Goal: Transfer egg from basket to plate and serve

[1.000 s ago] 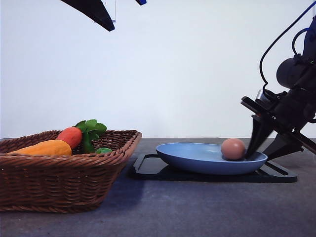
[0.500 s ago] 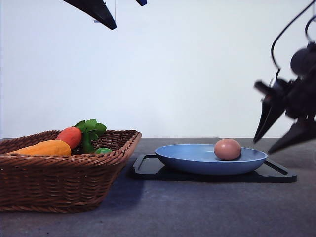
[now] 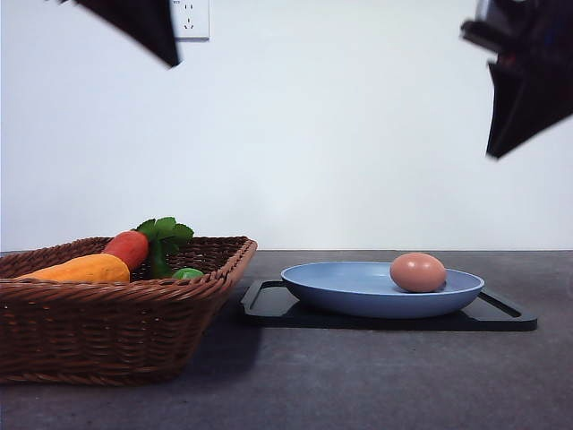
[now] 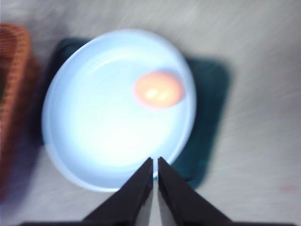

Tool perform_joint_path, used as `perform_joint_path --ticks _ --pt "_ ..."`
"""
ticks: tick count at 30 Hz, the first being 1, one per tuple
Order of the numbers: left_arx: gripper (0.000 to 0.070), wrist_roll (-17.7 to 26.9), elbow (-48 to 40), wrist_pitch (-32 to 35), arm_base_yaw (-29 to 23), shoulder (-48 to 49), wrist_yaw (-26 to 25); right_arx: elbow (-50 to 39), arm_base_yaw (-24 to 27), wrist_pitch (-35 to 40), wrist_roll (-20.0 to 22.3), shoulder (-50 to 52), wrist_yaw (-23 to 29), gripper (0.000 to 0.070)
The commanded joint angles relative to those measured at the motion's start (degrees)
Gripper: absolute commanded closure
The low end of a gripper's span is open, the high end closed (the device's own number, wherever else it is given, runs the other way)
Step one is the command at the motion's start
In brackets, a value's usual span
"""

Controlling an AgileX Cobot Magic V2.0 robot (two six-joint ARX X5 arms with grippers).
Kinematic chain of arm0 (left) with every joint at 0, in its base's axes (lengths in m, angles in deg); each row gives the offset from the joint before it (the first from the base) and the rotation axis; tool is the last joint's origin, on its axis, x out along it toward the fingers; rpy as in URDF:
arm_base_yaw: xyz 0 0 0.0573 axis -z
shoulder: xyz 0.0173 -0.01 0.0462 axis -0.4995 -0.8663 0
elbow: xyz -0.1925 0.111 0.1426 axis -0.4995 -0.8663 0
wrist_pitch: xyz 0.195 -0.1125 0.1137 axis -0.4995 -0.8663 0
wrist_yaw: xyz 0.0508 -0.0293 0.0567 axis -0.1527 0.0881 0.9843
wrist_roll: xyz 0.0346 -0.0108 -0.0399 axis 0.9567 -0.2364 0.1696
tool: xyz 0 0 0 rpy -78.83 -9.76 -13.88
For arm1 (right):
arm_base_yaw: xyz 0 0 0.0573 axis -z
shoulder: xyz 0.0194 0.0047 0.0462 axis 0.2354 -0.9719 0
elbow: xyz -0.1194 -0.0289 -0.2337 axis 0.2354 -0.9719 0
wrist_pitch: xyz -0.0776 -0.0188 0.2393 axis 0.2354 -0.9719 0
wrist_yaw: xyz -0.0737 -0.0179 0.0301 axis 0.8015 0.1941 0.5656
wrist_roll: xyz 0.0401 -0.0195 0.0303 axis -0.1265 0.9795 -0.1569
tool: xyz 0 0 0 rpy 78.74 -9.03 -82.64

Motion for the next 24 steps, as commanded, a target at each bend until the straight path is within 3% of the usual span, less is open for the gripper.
perform_joint_path --ticks 1,5,8,12,17,20,24 --pt "0.0700 0.42 -1.05 1.83 -1.68 -0.06 0.35 -0.43 -2.59 0.98 1.36 1.83 7.31 0.0700" --pt "0.0700 -1.63 -8.47 9.72 -6.00 3.07 0.35 -4.61 -7.33 6.21 1.36 7.82 18.52 0.0700" --pt "0.0700 -3.14 -16.55 18.35 -7.35 8.07 0.35 -10.45 -9.64 12.94 1.34 12.46 21.76 0.0700" --pt "0.0700 -3.62 -27.39 28.78 -7.53 16.16 0.35 -20.40 -11.05 22.46 1.34 18.18 21.85 0.0700" --pt "0.0700 -4.70 -39.59 36.60 -7.36 26.80 0.35 -32.78 -13.10 33.53 1.23 24.34 21.67 0.0700" --pt "0.0700 -6.06 -44.73 38.43 -7.36 31.98 0.35 -38.06 -14.18 40.32 -0.21 26.36 21.66 0.0700" --pt "0.0700 -6.59 -45.45 35.18 -7.38 33.61 0.35 -39.44 -14.25 41.74 -2.18 26.35 21.68 0.0700"
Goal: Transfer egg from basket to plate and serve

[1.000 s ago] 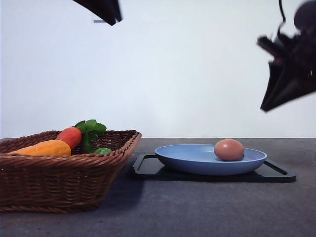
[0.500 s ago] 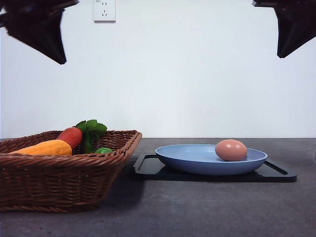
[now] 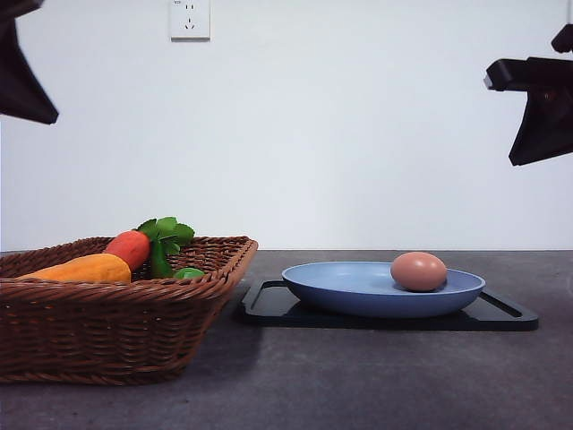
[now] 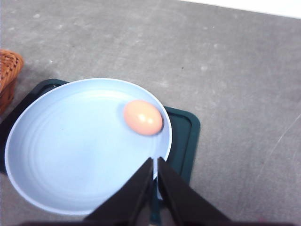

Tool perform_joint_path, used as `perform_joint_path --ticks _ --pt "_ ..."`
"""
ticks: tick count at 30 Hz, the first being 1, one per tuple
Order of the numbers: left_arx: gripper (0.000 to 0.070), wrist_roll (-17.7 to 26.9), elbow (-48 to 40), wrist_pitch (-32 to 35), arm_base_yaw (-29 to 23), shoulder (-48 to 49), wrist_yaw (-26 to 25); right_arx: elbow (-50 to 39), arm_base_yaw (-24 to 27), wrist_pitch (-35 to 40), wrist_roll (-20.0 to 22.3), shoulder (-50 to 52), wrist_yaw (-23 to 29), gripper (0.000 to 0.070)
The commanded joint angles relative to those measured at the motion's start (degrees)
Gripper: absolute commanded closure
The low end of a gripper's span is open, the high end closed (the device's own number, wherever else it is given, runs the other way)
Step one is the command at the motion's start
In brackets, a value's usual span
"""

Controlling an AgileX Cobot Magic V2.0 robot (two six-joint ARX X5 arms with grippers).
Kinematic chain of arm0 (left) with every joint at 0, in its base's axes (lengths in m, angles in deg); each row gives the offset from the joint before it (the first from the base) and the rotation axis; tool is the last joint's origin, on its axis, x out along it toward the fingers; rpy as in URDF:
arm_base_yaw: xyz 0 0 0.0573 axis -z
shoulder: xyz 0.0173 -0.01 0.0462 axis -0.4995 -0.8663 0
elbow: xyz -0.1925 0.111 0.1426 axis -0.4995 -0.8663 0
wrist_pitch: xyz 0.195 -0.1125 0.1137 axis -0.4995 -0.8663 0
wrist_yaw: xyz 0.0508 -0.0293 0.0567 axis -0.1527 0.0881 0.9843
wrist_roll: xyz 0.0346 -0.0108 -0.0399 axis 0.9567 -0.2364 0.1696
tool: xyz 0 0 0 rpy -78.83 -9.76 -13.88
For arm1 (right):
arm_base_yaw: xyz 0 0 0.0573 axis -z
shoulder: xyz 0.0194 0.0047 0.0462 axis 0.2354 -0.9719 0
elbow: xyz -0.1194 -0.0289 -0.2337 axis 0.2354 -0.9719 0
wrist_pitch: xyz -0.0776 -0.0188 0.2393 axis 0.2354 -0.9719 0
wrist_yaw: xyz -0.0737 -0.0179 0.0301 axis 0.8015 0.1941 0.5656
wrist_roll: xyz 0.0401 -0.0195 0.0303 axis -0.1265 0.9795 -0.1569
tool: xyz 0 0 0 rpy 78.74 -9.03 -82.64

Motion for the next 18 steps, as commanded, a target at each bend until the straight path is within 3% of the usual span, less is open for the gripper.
perform_joint_path --ticks 1,13,18 --pt "0.0700 -0.80 0.61 0.36 0.26 -0.43 -0.04 0.28 -0.35 1.06 -1.56 -0.25 0.08 0.0700" --pt "0.0700 -0.80 0.58 2.38 0.37 -0.37 -0.12 0.28 -0.35 1.08 -1.53 -0.22 0.09 0.0700" --pt "0.0700 0.10 0.48 -3.58 0.59 7.97 -0.03 0.28 -0.34 1.08 -1.53 -0.17 0.09 0.0700"
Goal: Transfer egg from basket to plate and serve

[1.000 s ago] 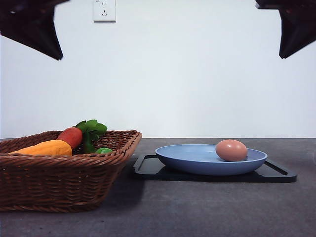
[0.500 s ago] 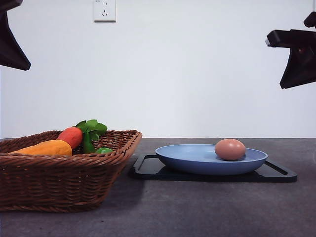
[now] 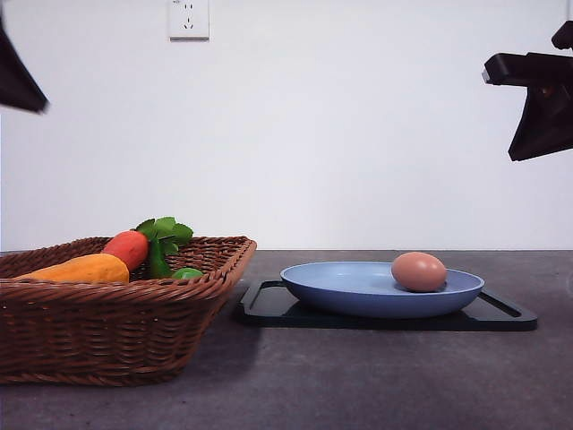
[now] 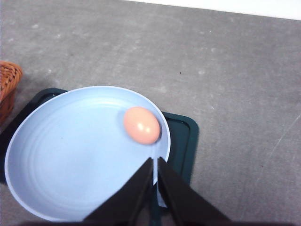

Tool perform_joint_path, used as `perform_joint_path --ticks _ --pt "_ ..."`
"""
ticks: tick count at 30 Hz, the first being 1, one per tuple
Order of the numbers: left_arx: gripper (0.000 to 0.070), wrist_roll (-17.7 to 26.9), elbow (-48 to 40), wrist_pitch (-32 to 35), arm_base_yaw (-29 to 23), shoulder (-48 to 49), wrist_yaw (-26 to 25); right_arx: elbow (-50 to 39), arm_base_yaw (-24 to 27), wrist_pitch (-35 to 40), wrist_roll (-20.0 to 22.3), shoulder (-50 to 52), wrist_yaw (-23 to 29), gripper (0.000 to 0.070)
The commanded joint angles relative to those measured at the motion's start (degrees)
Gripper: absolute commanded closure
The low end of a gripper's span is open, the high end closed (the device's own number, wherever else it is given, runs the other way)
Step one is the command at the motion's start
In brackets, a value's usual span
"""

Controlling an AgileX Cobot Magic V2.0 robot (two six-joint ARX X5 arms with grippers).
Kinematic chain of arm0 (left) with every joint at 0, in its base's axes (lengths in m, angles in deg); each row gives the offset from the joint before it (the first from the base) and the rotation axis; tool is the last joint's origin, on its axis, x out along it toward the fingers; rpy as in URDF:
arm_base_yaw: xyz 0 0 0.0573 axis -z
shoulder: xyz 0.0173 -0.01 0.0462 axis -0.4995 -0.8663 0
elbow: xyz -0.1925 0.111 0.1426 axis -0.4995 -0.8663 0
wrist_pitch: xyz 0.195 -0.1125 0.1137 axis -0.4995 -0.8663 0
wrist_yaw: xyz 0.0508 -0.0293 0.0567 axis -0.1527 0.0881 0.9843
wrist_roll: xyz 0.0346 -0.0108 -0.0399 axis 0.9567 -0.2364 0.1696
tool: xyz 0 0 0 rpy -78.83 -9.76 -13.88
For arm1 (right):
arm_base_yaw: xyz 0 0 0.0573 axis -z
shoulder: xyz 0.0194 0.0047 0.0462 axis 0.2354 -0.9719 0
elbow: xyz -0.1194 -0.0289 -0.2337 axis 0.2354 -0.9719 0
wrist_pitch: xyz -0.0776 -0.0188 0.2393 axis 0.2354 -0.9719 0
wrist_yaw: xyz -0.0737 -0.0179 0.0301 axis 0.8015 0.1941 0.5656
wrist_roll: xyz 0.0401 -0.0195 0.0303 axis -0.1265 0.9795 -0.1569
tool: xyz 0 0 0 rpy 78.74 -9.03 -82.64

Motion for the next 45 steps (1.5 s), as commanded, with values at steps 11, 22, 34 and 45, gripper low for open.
perform_joint_path --ticks 11,22,34,45 --pt "0.0700 8.46 -5.19 -4.21 -10.53 31.01 0.02 0.26 -0.35 0.49 -0.98 -0.24 0.08 0.0700" --pt "0.0700 7.94 -20.42 -2.90 -18.26 37.10 -0.01 0.26 -0.33 0.59 -0.98 -0.24 0.08 0.0700" --pt "0.0700 4.30 -29.48 0.21 -18.31 37.10 -0.05 0.26 -0.34 0.57 -0.98 -0.24 0.08 0.0700" --pt "0.0700 4.31 -30.38 3.27 -18.29 37.10 -0.05 0.26 -0.34 0.57 -0.98 -0.24 0.08 0.0700"
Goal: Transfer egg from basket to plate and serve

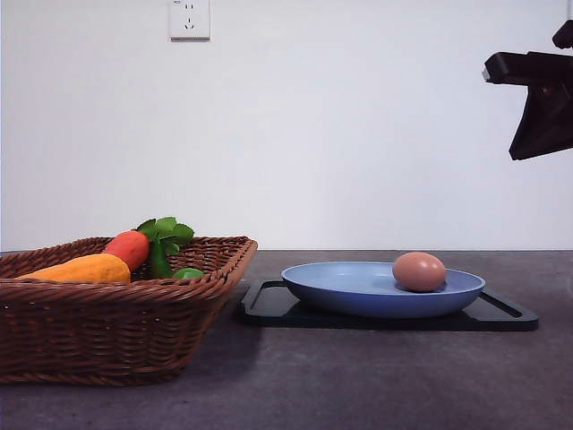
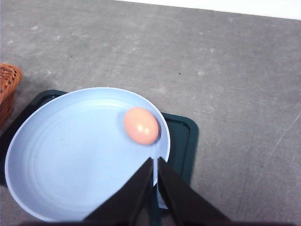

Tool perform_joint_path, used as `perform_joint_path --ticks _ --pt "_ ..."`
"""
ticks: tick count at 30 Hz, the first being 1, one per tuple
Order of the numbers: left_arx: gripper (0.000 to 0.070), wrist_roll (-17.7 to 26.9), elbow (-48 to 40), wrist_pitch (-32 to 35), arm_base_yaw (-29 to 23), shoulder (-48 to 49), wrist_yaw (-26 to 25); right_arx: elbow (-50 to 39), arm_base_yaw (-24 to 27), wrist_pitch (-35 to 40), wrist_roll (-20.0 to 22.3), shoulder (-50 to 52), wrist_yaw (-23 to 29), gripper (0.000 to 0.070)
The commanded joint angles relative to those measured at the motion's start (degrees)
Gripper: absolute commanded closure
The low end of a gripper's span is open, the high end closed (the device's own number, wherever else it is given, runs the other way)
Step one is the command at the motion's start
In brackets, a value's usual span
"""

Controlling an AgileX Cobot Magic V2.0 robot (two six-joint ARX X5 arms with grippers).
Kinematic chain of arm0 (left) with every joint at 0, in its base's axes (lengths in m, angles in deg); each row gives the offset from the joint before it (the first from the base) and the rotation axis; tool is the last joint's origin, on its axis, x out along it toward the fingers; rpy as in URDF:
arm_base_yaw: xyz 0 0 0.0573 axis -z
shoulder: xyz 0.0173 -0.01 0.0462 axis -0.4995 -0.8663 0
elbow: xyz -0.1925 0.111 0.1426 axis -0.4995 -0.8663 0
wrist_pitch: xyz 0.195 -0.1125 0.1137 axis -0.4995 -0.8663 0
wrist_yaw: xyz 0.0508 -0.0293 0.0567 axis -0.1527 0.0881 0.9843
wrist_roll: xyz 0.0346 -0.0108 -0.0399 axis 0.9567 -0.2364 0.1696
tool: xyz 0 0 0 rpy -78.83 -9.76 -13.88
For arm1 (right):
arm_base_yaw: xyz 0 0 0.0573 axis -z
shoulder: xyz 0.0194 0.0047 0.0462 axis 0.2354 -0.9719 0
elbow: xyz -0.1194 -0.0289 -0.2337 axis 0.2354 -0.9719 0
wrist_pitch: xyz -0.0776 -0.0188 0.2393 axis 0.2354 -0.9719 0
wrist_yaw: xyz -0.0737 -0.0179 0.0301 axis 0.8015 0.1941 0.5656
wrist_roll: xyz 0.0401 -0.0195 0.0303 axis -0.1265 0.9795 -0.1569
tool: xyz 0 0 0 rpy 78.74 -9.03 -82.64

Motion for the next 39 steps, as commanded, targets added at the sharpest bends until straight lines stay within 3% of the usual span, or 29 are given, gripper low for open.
perform_joint_path --ticks 1,13,16,18,27,31,39 --pt "0.0700 -0.11 -1.03 -0.44 0.00 0.13 -0.07 0.26 -0.35 0.46 -0.61 -0.28 0.07 0.0700" --pt "0.0700 -0.11 -1.03 -0.44 -0.01 0.13 -0.07 -0.12 -0.40 0.51 -0.21 0.70 0.31 0.0700" --pt "0.0700 -0.11 -1.03 -0.45 0.00 0.13 -0.07 -0.18 0.28 -0.27 4.91 5.81 6.42 0.0700" --pt "0.0700 -0.11 -1.03 -0.45 0.00 0.13 -0.07 -0.40 0.35 -0.60 4.97 10.51 9.17 0.0700" --pt "0.0700 -0.11 -1.03 -0.44 0.00 0.13 -0.07 -9.02 4.75 0.97 8.32 33.55 8.72 0.0700" --pt "0.0700 -0.11 -1.03 -0.44 0.00 0.13 -0.07 -15.20 8.82 1.81 8.93 41.29 4.78 0.0700" --pt "0.0700 -0.12 -1.03 -0.44 0.00 0.13 -0.07 -23.64 18.22 2.06 8.87 47.73 -10.26 0.0700"
